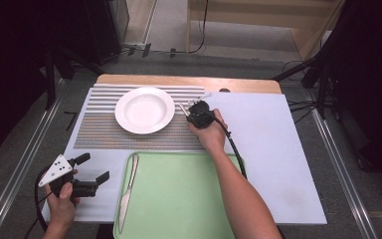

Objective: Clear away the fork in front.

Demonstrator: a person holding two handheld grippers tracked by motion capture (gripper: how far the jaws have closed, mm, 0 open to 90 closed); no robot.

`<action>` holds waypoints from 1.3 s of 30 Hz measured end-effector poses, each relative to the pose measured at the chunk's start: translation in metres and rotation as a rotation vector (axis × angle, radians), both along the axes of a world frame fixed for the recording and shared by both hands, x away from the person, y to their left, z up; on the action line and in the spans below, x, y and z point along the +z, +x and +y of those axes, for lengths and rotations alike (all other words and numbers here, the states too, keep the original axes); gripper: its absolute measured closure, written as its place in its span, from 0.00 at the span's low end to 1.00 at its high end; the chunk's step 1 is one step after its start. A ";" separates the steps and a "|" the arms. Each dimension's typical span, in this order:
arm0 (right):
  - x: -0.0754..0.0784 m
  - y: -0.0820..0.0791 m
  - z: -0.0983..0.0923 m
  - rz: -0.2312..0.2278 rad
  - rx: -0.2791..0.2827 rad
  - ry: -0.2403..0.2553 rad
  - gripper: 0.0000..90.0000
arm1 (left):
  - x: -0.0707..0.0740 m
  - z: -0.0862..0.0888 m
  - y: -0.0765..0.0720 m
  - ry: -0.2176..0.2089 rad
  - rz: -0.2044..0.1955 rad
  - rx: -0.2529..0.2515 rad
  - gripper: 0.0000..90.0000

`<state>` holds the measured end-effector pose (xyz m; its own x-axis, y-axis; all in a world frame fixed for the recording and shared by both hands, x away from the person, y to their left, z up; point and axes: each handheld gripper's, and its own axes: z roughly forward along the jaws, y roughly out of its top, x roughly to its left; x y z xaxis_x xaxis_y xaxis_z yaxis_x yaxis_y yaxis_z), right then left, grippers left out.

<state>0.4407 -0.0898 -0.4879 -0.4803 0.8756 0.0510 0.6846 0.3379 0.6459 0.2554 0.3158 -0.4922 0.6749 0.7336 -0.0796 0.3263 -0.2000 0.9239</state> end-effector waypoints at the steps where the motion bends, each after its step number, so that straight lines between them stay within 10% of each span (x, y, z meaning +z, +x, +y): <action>1: 0.001 0.000 0.000 -0.006 0.000 -0.003 0.89 | 0.000 0.000 0.000 -0.004 -0.003 0.001 0.00; 12: 0.004 -0.007 0.001 -0.058 0.025 0.021 0.90 | 0.000 0.000 0.000 0.000 0.000 0.001 0.00; 27: -0.008 0.004 -0.006 0.107 0.015 -0.006 0.89 | 0.000 0.000 0.000 -0.003 -0.003 0.000 0.00; 39: -0.005 0.000 -0.002 0.139 0.022 -0.070 0.83 | 0.000 -0.001 0.000 0.003 -0.006 0.000 0.00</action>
<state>0.4407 -0.0917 -0.4926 -0.4920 0.8687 0.0576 0.7576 0.3946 0.5200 0.2556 0.3146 -0.4926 0.6755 0.7336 -0.0736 0.3211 -0.2029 0.9251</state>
